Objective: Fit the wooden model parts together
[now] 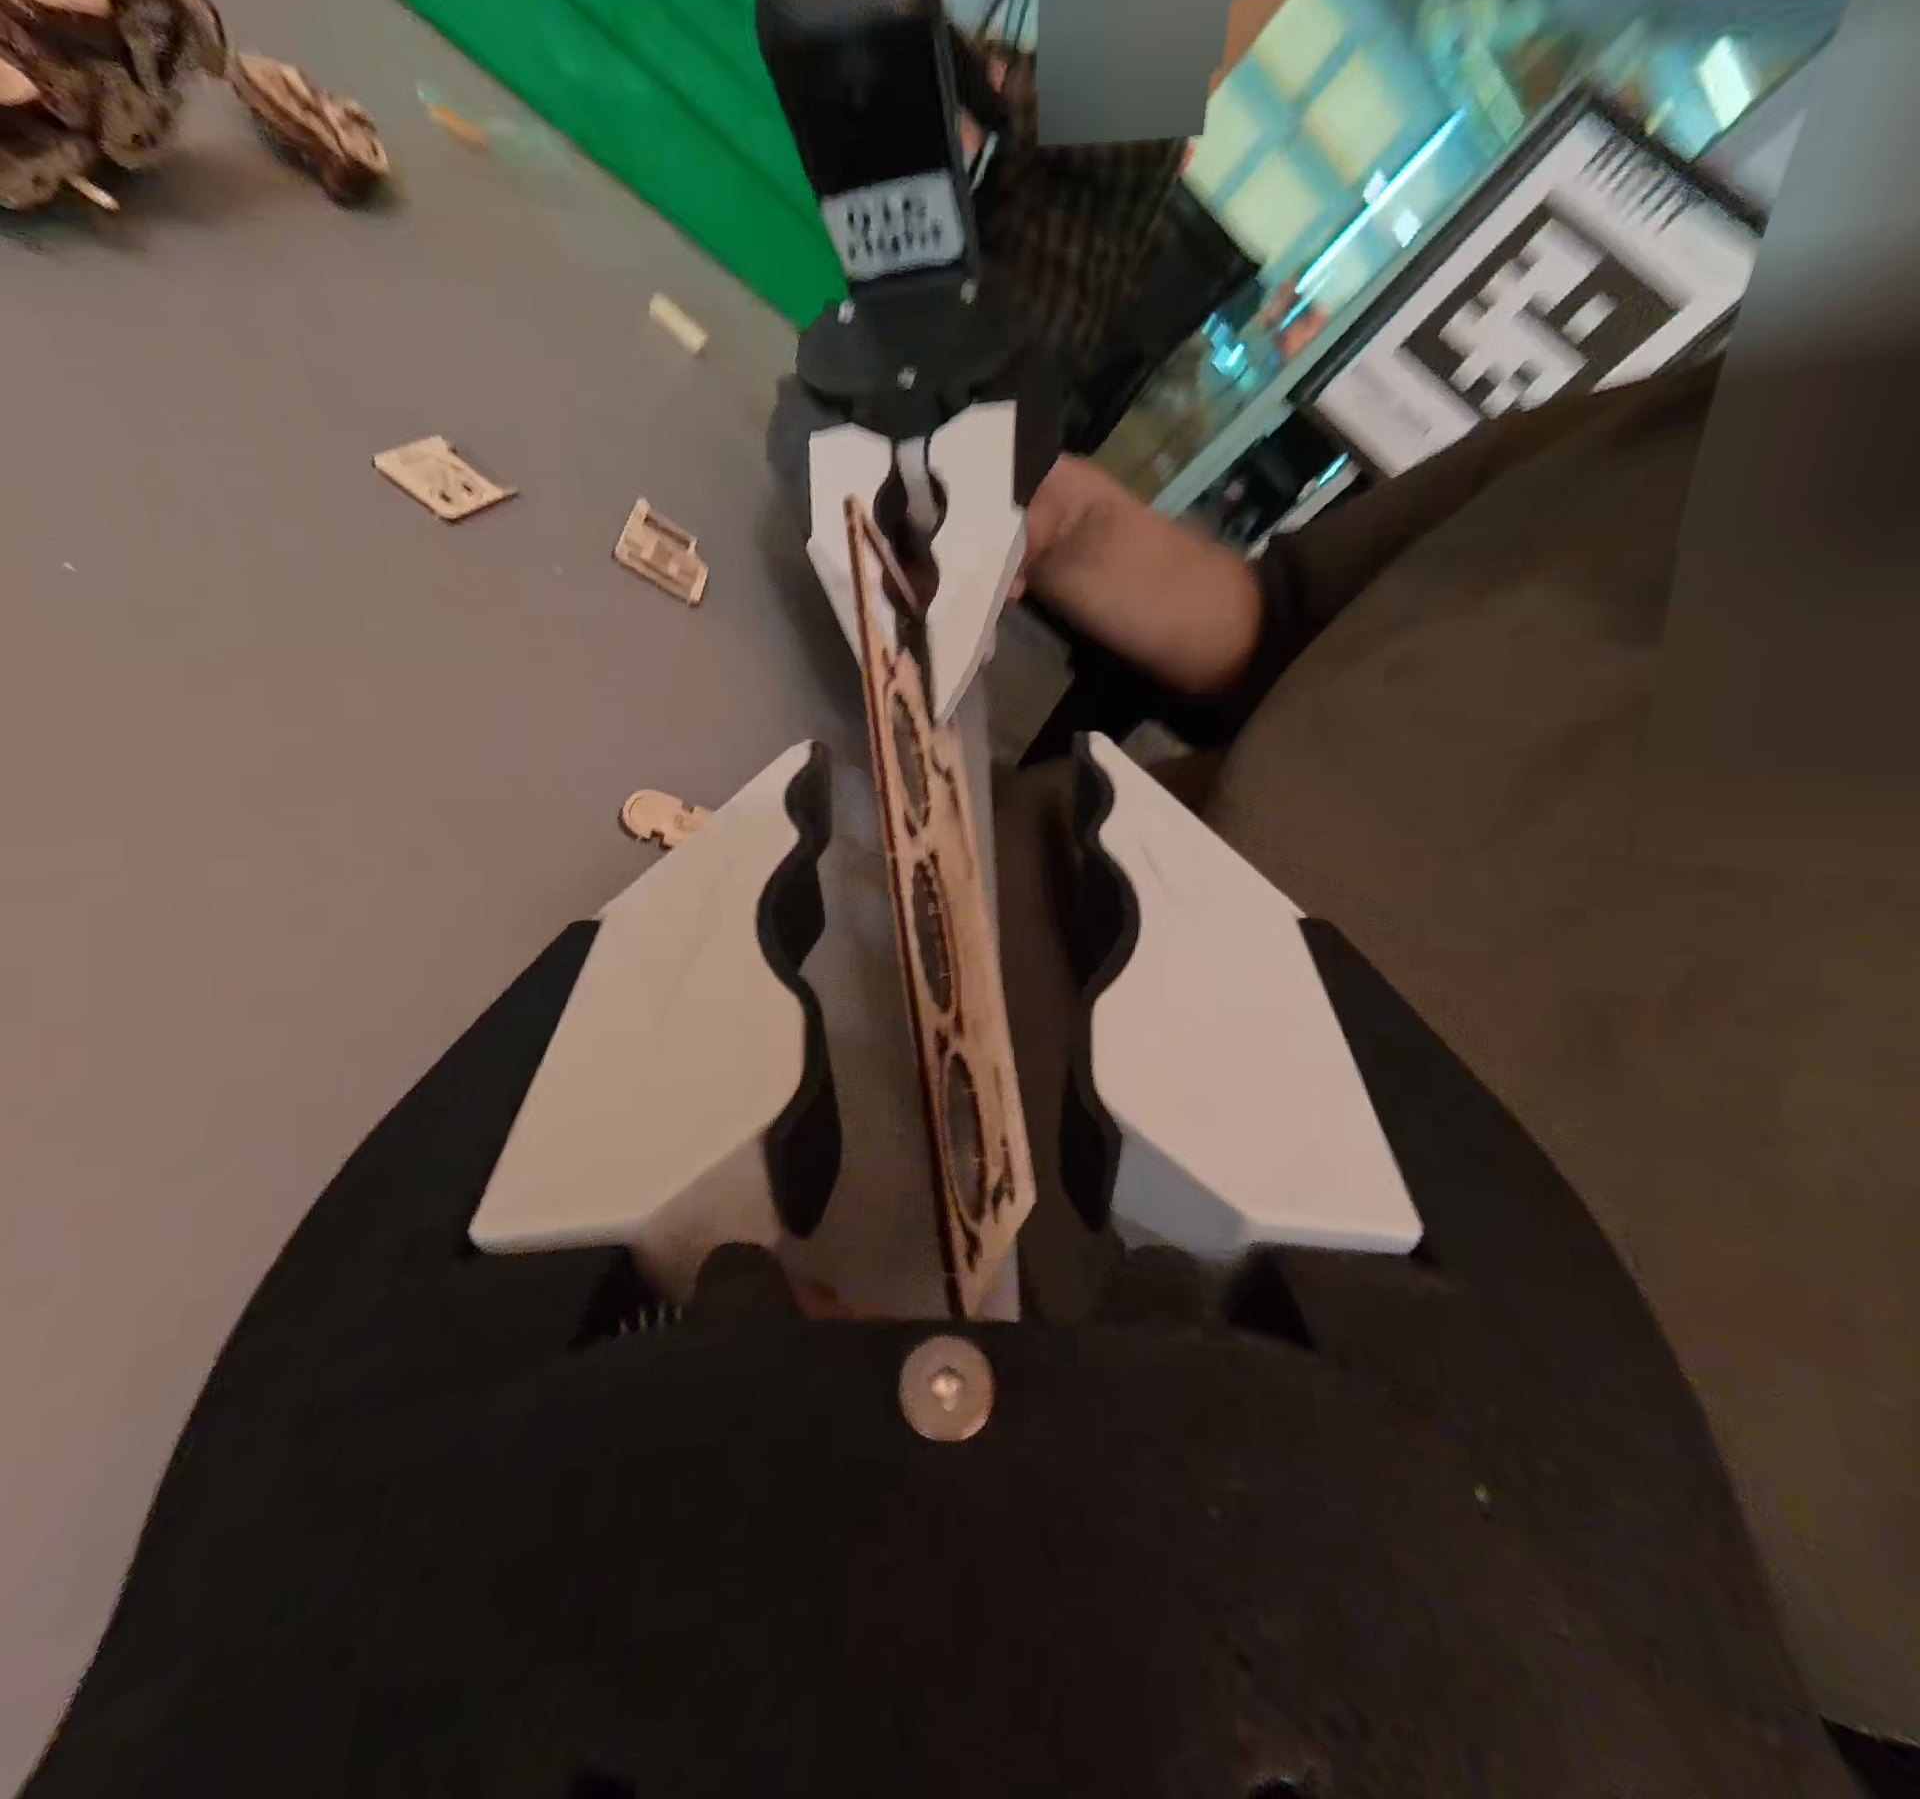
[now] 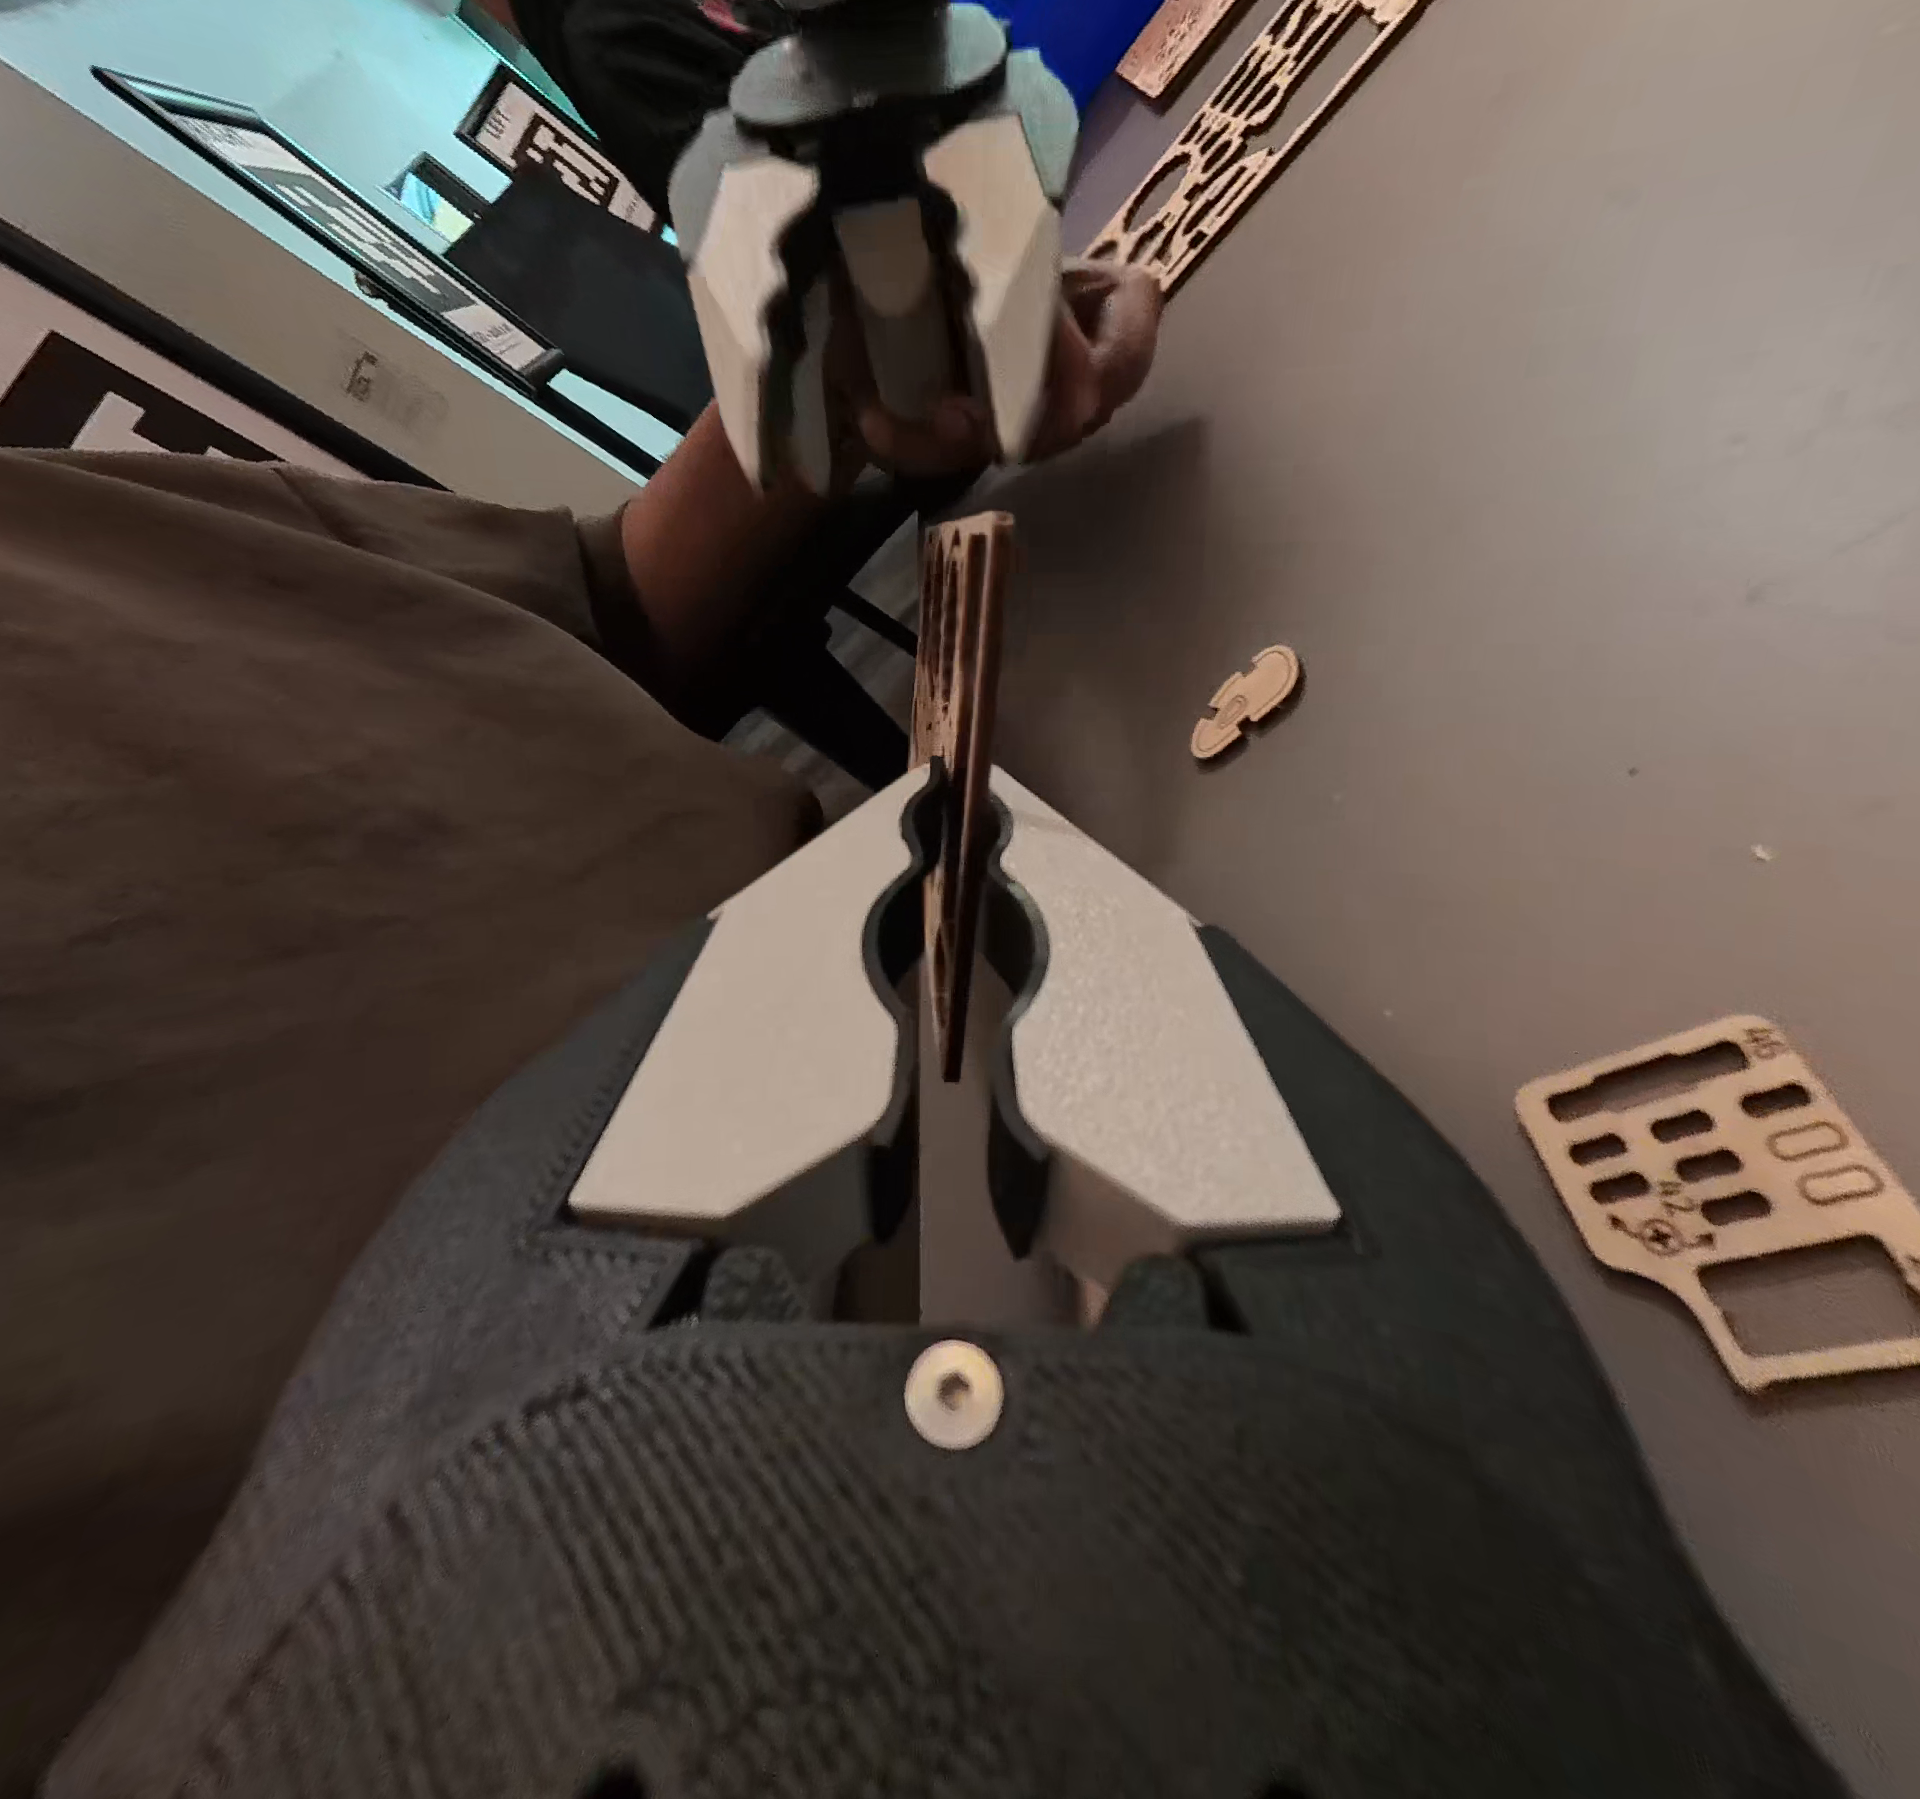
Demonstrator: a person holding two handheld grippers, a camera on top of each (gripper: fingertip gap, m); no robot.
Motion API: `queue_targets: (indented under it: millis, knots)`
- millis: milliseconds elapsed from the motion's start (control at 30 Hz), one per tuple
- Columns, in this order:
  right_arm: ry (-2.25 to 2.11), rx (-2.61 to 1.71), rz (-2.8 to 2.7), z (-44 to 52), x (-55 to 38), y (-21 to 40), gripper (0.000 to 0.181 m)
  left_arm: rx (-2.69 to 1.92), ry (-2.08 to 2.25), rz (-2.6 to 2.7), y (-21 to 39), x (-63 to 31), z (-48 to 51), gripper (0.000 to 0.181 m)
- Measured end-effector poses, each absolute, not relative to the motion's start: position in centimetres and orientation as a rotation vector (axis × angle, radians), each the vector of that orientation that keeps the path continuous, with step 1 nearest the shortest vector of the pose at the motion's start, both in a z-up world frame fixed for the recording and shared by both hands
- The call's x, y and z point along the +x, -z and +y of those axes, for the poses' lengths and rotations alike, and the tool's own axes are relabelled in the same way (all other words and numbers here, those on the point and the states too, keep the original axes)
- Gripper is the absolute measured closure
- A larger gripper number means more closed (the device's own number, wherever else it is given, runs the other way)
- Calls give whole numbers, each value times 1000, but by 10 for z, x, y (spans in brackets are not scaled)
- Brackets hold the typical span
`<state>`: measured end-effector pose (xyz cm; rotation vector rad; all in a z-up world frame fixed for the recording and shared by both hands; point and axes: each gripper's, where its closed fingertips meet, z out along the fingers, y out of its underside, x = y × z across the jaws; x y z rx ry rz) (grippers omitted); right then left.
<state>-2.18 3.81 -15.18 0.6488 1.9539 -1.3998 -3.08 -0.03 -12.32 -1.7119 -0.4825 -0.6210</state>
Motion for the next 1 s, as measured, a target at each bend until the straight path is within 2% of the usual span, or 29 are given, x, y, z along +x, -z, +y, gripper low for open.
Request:
queue_targets:
  millis: [67, 133, 200, 300, 400, 567, 1000]
  knots:
    - [1419, 624, 1943, 38, -20, 148, 181, -1838, 526, -473, 142, -28, 10, 129]
    - [1448, 590, 1956, 39, -19, 144, 181, -1934, 445, -445, 158, -25, 18, 134]
    - [1483, 581, 1990, 39, -22, 142, 181, -1980, 411, -411, 163, -19, 27, 142]
    - [1535, 606, 2043, 40, -29, 143, 178, -1957, 452, -386, 160, -12, 36, 166]
    - [1607, 654, 2073, 41, -39, 141, 173, -1896, 488, -439, 153, -17, 39, 176]
    - [1692, 747, 2027, 44, -51, 134, 171, -1820, 480, -505, 145, -27, 36, 178]
    - [1596, 817, 1940, 39, -51, 144, 171, -1846, 388, -529, 151, -34, 42, 174]
